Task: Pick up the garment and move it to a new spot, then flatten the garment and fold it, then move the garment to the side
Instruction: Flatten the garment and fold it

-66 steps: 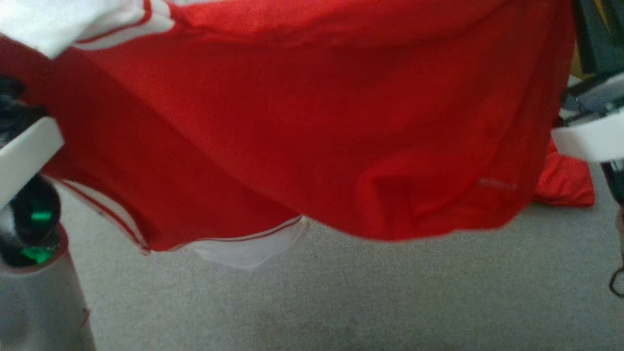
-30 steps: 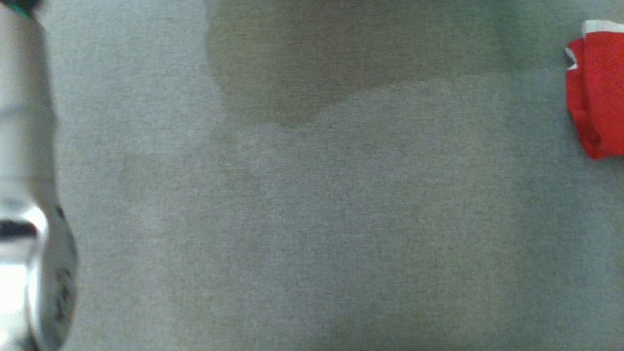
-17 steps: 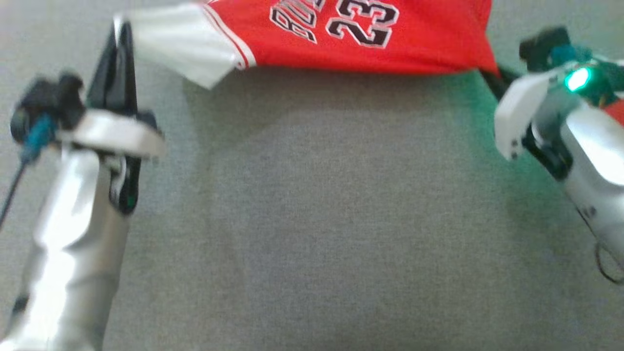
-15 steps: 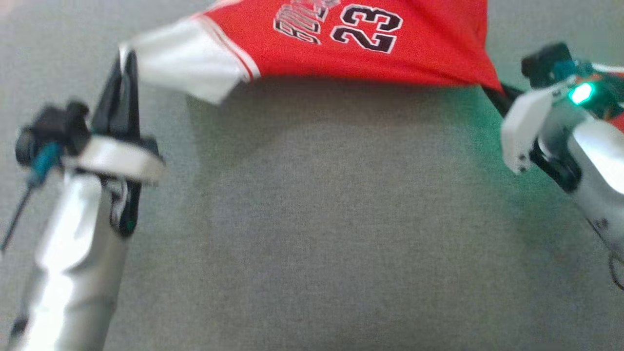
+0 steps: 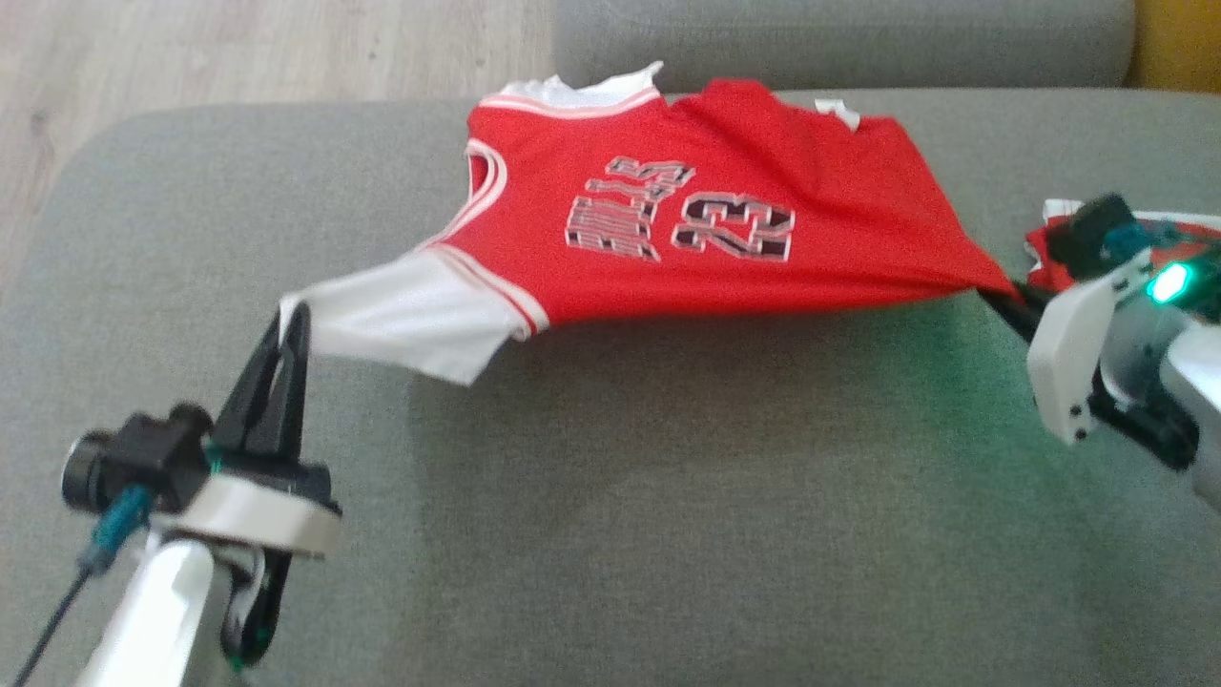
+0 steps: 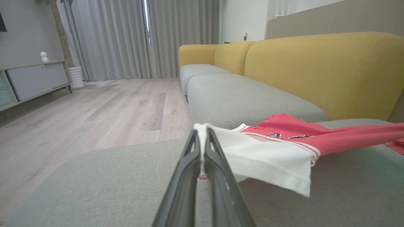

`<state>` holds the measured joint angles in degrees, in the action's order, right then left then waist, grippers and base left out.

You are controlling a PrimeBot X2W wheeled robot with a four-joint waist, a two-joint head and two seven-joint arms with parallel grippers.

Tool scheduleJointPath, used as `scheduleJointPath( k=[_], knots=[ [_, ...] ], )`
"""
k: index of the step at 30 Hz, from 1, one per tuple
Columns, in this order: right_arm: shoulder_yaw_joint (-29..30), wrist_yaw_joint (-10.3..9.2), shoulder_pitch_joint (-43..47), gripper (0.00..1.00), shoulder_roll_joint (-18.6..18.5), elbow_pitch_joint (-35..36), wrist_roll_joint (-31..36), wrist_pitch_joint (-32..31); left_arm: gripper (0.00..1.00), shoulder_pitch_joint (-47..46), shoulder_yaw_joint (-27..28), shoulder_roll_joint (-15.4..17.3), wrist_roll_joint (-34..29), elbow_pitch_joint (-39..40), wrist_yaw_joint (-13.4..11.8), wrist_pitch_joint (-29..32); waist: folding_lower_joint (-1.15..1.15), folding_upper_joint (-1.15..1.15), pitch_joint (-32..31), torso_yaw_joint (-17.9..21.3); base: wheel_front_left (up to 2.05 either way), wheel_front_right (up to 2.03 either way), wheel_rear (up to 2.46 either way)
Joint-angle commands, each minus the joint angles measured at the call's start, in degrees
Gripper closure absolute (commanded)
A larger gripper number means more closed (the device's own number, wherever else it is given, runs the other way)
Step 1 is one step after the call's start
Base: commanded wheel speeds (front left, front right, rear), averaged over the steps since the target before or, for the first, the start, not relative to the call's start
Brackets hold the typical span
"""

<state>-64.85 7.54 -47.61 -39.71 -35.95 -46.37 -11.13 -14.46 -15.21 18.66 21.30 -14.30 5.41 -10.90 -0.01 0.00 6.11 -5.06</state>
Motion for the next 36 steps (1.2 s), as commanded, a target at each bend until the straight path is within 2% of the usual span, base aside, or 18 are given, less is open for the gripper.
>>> scheduleJointPath(
  k=[1, 11, 18, 25, 31, 36],
  knots=[
    [-0.5, -0.05, 1.1, 1.0, -2.3, 1.5, -1.1, 0.8, 1.0, 0.7, 2.4, 2.8, 0.5, 4.0, -0.8, 0.8, 0.01, 0.0, -1.4, -0.2, 0.0, 0.0, 0.0],
    [-4.7, -0.05, 7.5, 1.0, -6.4, 11.7, -7.3, 0.6, 1.0, 15.2, 3.5, 5.3, 2.8, 19.9, -4.1, 6.4, 0.01, 0.0, -6.5, 0.6, 0.0, 0.0, 0.0],
    [-3.4, -0.05, 10.4, 1.0, -8.9, 15.9, -8.8, 0.0, 1.0, 19.1, 4.3, 6.3, 3.5, 26.7, -5.8, 8.8, 0.01, 0.0, -6.9, 1.1, 0.0, 0.0, 0.0],
    [0.4, -0.05, 10.4, 1.0, -7.5, 14.7, -6.5, -0.8, 1.0, 14.4, 3.2, 7.0, 3.0, 25.8, -4.8, 10.4, 0.01, 0.0, -4.4, 1.8, 0.0, 0.0, 0.0],
    [3.0, -0.05, 8.8, 1.0, -5.0, 13.6, -4.4, -2.9, 1.0, 8.0, 2.6, 8.3, 1.7, 22.0, -3.7, 11.9, 0.01, 0.0, -0.7, 2.7, 0.0, 0.0, 0.0],
    [3.1, -0.05, 6.7, 1.0, -2.6, 12.5, -2.9, -5.8, 1.0, 2.2, 0.6, 9.2, 0.7, 17.6, -2.0, 14.4, 0.01, 0.0, 2.6, 3.0, 0.0, 0.0, 0.0]
  ],
)
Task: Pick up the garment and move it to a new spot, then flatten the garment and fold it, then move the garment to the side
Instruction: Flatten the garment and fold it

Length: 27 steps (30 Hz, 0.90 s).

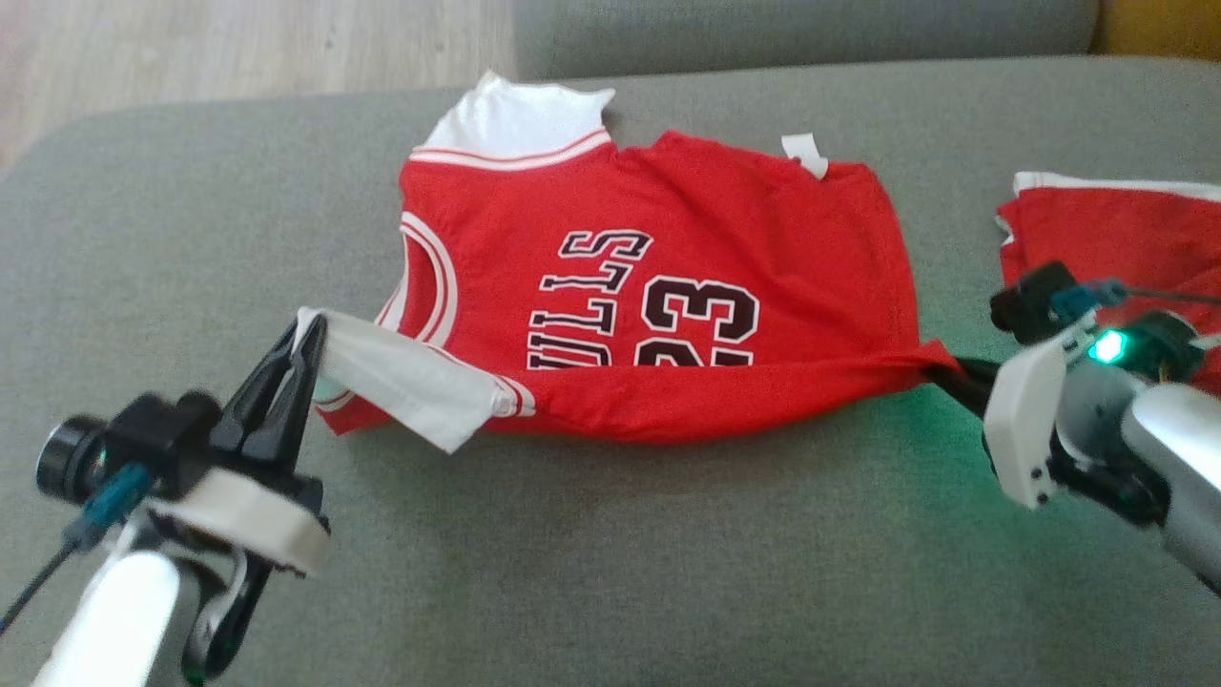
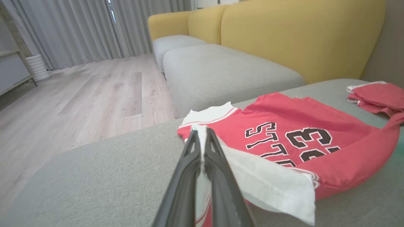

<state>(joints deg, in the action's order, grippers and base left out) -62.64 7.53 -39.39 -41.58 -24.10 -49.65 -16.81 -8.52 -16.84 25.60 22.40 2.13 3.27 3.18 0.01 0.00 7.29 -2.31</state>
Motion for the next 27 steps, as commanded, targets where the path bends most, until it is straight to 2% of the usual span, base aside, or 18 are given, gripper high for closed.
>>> scheduleJointPath(
  k=[1, 5, 10, 27],
  knots=[
    [0.7, -0.04, -2.0, 1.0, -0.4, 0.2, 0.6, -0.8, 1.0, -5.0, 1.6, 2.3, -0.5, 0.2, 0.6, 1.0, -0.01, 0.0, 2.0, 0.2, 0.0, 0.0, 0.0],
    [0.1, -0.04, -4.1, 1.0, 1.2, -1.3, 0.9, -3.2, 1.0, -10.2, -0.9, 2.8, -1.0, -4.4, 2.1, 4.0, -0.01, 0.0, 4.0, 0.1, 0.0, 0.0, 0.0],
    [-0.6, -0.04, -6.7, 1.0, 2.7, -3.5, 0.6, -5.0, 1.0, -17.0, -2.7, 2.5, -1.9, -9.8, 2.8, 4.7, -0.01, 0.0, 5.9, 0.1, 0.0, 0.0, 0.0],
    [-3.8, -0.04, -11.9, 1.0, 5.8, -9.7, -0.1, -4.9, 1.0, -33.3, -7.6, -1.0, -5.5, -26.0, 3.7, -1.3, -0.01, 0.0, 8.6, 1.7, 0.0, 0.0, 0.0]
  ],
)
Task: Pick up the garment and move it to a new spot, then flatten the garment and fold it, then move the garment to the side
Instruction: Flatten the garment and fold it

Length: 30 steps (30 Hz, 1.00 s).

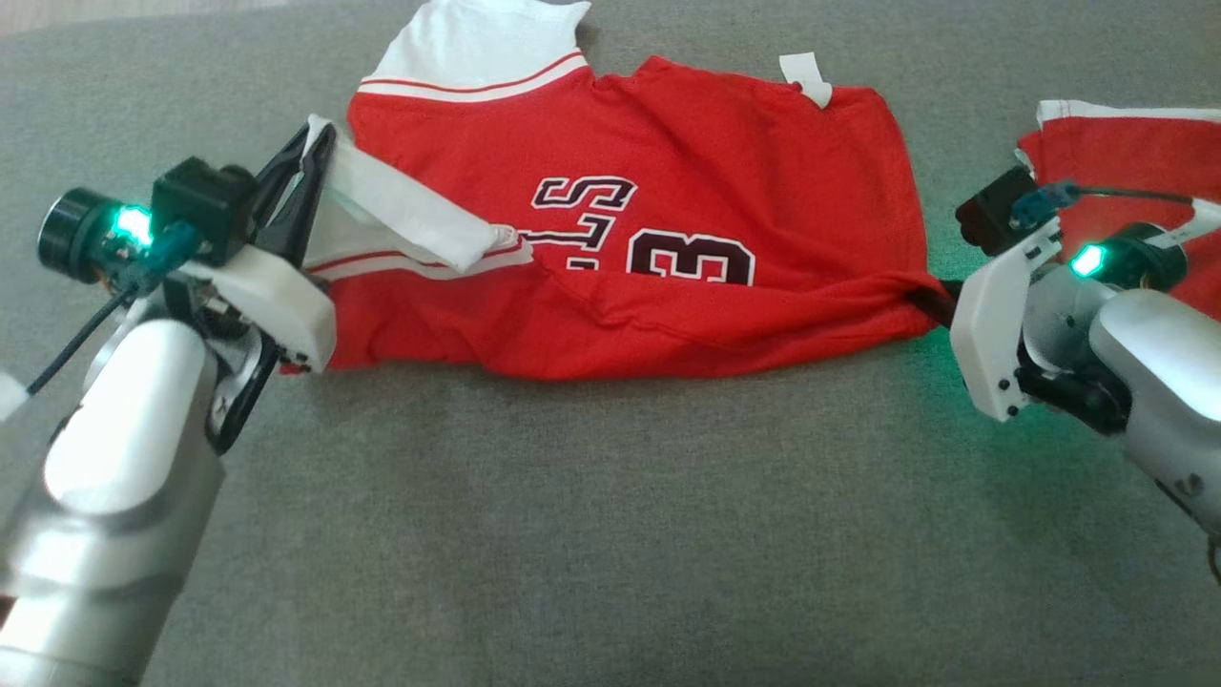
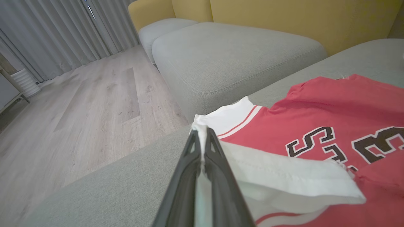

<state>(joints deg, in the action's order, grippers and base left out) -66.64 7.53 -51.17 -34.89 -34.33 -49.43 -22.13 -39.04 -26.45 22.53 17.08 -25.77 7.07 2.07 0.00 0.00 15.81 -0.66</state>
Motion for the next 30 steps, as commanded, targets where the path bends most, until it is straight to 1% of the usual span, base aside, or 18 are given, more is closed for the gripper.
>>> scheduleJointPath(
  k=[1, 2, 3, 4, 5, 6, 10, 13, 17, 19, 22, 24, 25, 30],
  knots=[
    [0.1, -0.04, -0.4, 1.0, -0.6, 0.0, -0.3, 0.6, 1.0, -3.4, 1.7, 1.8, -0.3, 0.7, -0.1, -0.5, 0.0, 0.0, 0.1, 0.2, 0.0, 0.0, 0.0],
    [0.2, -0.04, -0.7, 1.0, -0.3, -0.6, -0.3, 1.1, 1.0, -3.9, 1.4, 1.4, -0.4, -0.5, -0.1, -0.7, 0.0, 0.0, 0.2, 0.4, 0.0, 0.0, 0.0],
    [0.4, -0.04, -1.1, 0.67, 0.1, -1.2, 0.0, 2.3, 1.0, -4.4, 1.1, 1.0, -0.4, -1.8, -0.1, -1.0, 0.0, 0.0, 0.3, 0.5, 0.0, 0.0, 0.0],
    [0.9, -0.04, -1.5, 0.0, 0.5, -2.0, 0.4, 3.8, 0.62, -4.8, 0.8, 0.6, -0.4, -2.9, -0.1, -1.4, 0.0, 0.0, 0.3, 0.6, 0.0, 0.0, 0.0],
    [1.5, -0.04, -1.7, 0.0, 1.0, -2.9, 0.4, 5.0, 0.22, -5.3, 0.7, 0.3, -0.6, -4.0, -0.2, -2.0, 0.0, 0.0, 0.3, 0.8, 0.0, 0.0, 0.0],
    [2.1, -0.04, -1.9, 0.0, 1.5, -3.7, 0.3, 6.1, 0.0, -5.6, 0.7, -0.1, -0.7, -4.9, -0.5, -2.9, 0.0, 0.0, 0.2, 0.9, 0.0, 0.0, 0.0],
    [5.6, -0.04, -2.8, 0.0, 2.6, -6.5, 0.1, 11.8, 0.0, -6.9, 2.5, -1.4, 0.1, -7.4, -2.6, -8.1, 0.0, 0.0, -0.7, 1.1, 0.0, 0.0, 0.0],
    [9.5, -0.04, -3.0, 0.0, 3.0, -7.0, 0.2, 19.6, 0.0, -6.8, 4.3, -2.4, 1.1, -7.2, -4.6, -12.8, 0.0, 0.0, -2.1, 1.0, 0.0, 0.0, 0.0],
    [16.2, -0.04, -1.8, 0.0, 4.0, -7.5, 1.1, 30.4, 0.0, -4.3, 7.4, -3.6, 3.3, -4.1, -6.3, -16.1, 0.0, 0.0, -4.3, 0.8, 0.0, 0.0, 0.0],
    [19.5, -0.04, -0.5, 0.0, 4.9, -7.7, 2.1, 34.0, 0.0, -1.8, 9.2, -4.2, 4.4, -1.1, -7.3, -16.7, 0.0, 0.0, -5.5, 0.7, 0.0, 0.0, 0.0],
    [25.4, -0.04, 2.8, 0.0, 6.6, -7.2, 4.3, 36.4, 0.0, 3.2, 11.8, -5.2, 5.5, 4.8, -8.5, -17.0, 0.0, 0.0, -7.2, 0.5, 0.0, 0.0, 0.0],
    [29.7, -0.04, 6.0, 0.0, 8.1, -6.5, 7.1, 37.0, 0.0, 7.5, 13.4, -5.9, 5.4, 9.2, -9.4, -17.0, 0.0, 0.0, -8.3, 0.4, 0.0, 0.0, 0.0],
    [35.0, -0.04, 10.0, 0.0, 10.4, -4.4, 10.0, 37.1, 0.0, 12.2, 14.5, -6.9, 5.3, 12.5, -10.1, -17.0, 0.0, 0.0, -9.1, 0.4, 0.0, 0.0, 0.0],
    [46.9, -0.04, 23.3, 0.0, 18.0, 1.1, 17.9, 37.1, 0.0, 22.3, 16.3, -10.4, 5.5, 16.5, -11.0, -17.1, 0.0, 0.0, -10.8, 0.1, 0.0, 0.0, 0.0]
  ],
)
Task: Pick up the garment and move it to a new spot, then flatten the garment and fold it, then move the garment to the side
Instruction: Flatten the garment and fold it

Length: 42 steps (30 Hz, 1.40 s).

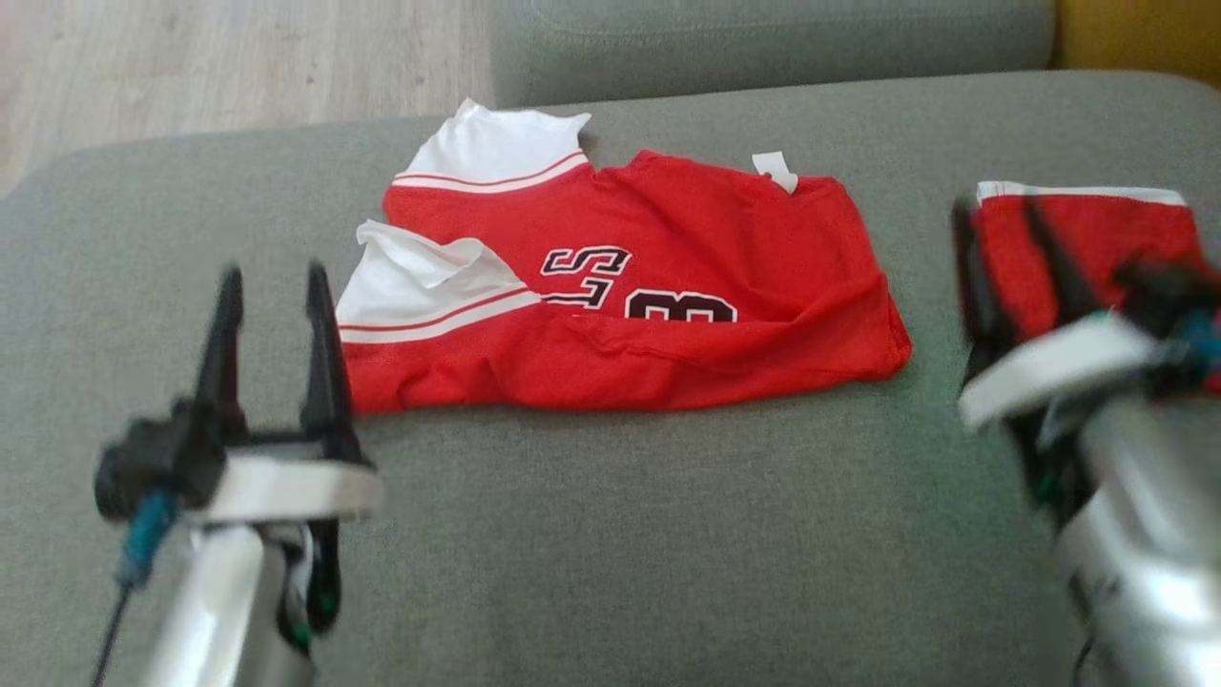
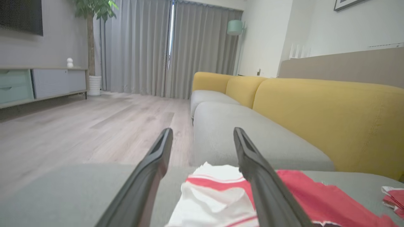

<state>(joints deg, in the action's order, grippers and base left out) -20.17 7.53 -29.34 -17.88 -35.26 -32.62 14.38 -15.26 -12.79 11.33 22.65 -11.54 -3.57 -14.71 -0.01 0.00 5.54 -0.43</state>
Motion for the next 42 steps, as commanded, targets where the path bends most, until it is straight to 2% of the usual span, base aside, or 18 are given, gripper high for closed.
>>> scheduleJointPath(
  k=[1, 5, 10, 17, 23, 27, 34, 35, 36, 37, 42],
  knots=[
    [1.9, -0.04, 3.9, 0.0, 2.7, 2.8, 2.5, 0.6, 0.0, 0.2, 2.8, 0.3, -0.5, 2.3, -0.5, -0.3, 0.01, 0.0, -0.8, -0.2, 0.0, 0.0, 0.0],
    [6.7, -0.04, 10.6, 0.0, 7.5, 5.6, 8.4, 0.6, 0.0, 3.9, 3.3, -1.9, -1.7, 2.1, -0.5, -0.3, 0.01, 0.0, -1.0, -0.1, 0.0, 0.0, 0.0],
    [10.9, -0.04, 12.8, 0.0, 10.5, 10.4, 13.1, -1.3, 0.0, 3.5, 3.9, -2.2, -3.5, -0.9, -0.3, -0.3, 0.01, 0.0, -0.1, 0.7, 0.0, 0.0, 0.0],
    [13.0, -0.04, 13.6, 0.0, 12.2, 16.5, 15.7, -4.3, 0.0, -0.7, 2.8, -1.2, -4.2, -9.2, 0.0, 3.1, 0.01, 0.0, 2.5, 1.9, 0.0, 0.0, 0.0],
    [13.3, -0.04, 14.2, 0.0, 13.4, 20.5, 16.8, -5.7, 0.0, -5.8, 3.6, 0.9, -4.9, -19.2, -2.6, 8.7, 0.01, 0.0, 5.4, 3.6, 0.0, 0.0, 0.0],
    [13.1, -0.04, 14.2, 0.0, 13.9, 21.8, 17.0, -6.1, 0.0, -8.0, 3.4, 1.9, -5.2, -24.3, -3.4, 12.1, 0.01, 0.0, 6.7, 4.5, 0.0, 0.0, 0.0],
    [13.0, -0.04, 14.1, 0.0, 14.4, 22.9, 17.2, -6.4, 0.0, -10.3, 2.6, 2.5, -4.3, -29.3, -1.7, 16.3, 0.01, 0.0, 8.0, 5.3, 0.0, 0.0, 0.0],
    [13.0, -0.04, 14.1, 0.0, 14.5, 22.9, 17.2, -6.5, 0.07, -10.6, 2.6, 2.5, -4.1, -29.8, -1.6, 16.7, 0.01, 0.0, 8.1, 5.3, 0.0, 0.0, 0.0],
    [13.0, -0.04, 14.1, 0.0, 14.5, 22.8, 17.3, -6.8, 0.65, -10.8, 2.5, 2.5, -3.9, -30.2, -1.2, 17.0, 0.01, 0.0, 8.2, 5.3, 0.0, 0.0, 0.0],
    [13.0, -0.04, 14.0, 0.0, 14.6, 22.6, 17.4, -7.1, 1.0, -11.0, 2.4, 2.5, -3.7, -30.5, -0.9, 17.0, 0.01, 0.0, 8.2, 5.2, 0.0, 0.0, 0.0],
    [14.1, -0.04, 13.7, 0.0, 14.7, 20.8, 19.0, -9.6, 1.0, -11.7, 2.7, 2.1, -2.9, -28.9, 0.0, 12.9, 0.01, 0.0, 7.9, 4.3, 0.0, 0.0, 0.0]
  ],
)
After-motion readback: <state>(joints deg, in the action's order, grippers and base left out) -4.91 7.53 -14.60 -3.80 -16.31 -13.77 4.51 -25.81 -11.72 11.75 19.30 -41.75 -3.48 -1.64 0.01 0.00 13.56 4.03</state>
